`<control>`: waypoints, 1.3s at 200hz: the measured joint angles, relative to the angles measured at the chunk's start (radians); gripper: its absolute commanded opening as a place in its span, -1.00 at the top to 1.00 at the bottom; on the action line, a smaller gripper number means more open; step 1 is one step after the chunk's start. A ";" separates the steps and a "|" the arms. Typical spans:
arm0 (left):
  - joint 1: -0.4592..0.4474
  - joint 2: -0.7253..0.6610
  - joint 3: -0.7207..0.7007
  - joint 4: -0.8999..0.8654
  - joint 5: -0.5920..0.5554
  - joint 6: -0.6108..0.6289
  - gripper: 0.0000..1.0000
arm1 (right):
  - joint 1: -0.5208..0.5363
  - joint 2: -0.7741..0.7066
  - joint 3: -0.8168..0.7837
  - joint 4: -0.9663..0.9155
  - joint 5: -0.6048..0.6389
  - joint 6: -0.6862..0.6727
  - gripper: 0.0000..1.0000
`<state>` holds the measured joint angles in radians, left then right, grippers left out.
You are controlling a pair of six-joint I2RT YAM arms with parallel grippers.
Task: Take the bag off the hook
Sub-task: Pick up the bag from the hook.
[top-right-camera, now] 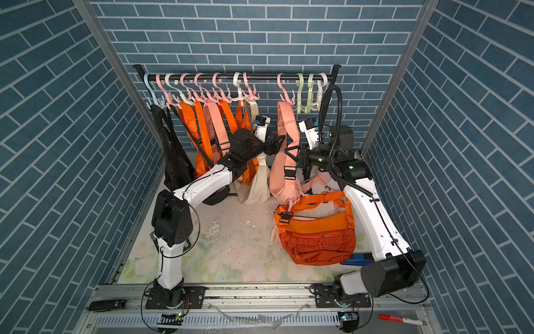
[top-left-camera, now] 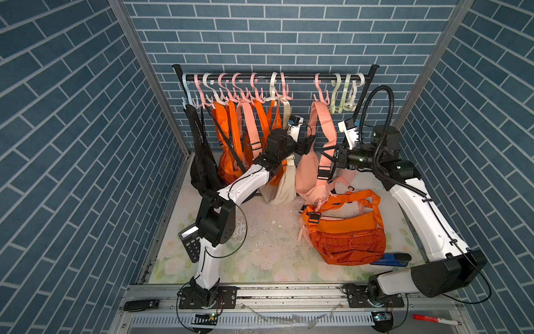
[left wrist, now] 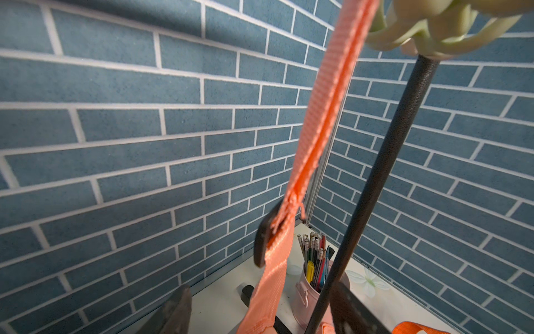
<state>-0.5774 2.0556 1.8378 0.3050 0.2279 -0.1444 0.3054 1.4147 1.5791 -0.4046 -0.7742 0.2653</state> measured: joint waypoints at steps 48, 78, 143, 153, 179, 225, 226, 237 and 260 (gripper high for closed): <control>0.000 0.032 0.015 0.045 -0.023 -0.019 -0.47 | -0.007 0.001 0.000 0.002 -0.003 0.000 1.00; 0.000 0.092 0.067 0.049 -0.008 -0.029 -0.34 | -0.012 0.002 0.000 0.005 -0.006 0.000 1.00; 0.000 0.134 0.110 0.053 0.014 -0.051 0.48 | -0.018 0.011 0.000 0.024 -0.015 0.000 1.00; 0.000 0.134 0.110 0.054 0.018 -0.048 0.67 | -0.019 0.013 0.000 0.024 -0.016 0.000 1.00; 0.000 0.134 0.110 0.057 0.021 -0.039 1.00 | -0.027 0.014 0.000 0.031 -0.016 0.000 1.00; 0.000 0.117 0.074 0.076 0.021 -0.050 1.00 | -0.033 0.021 0.000 0.052 -0.016 0.010 1.00; 0.000 0.116 0.073 0.076 0.021 -0.050 1.00 | -0.033 0.021 0.000 0.053 -0.016 0.011 1.00; 0.000 0.101 0.051 0.080 0.020 -0.058 1.00 | -0.034 0.026 0.000 0.055 -0.015 0.017 1.00; -0.004 0.069 0.025 0.080 0.014 -0.067 1.00 | -0.035 0.031 0.000 0.061 -0.008 0.019 1.00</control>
<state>-0.5816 2.1242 1.8626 0.3847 0.2424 -0.2111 0.2707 1.4460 1.5787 -0.3435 -0.7818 0.2844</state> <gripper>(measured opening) 0.048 0.050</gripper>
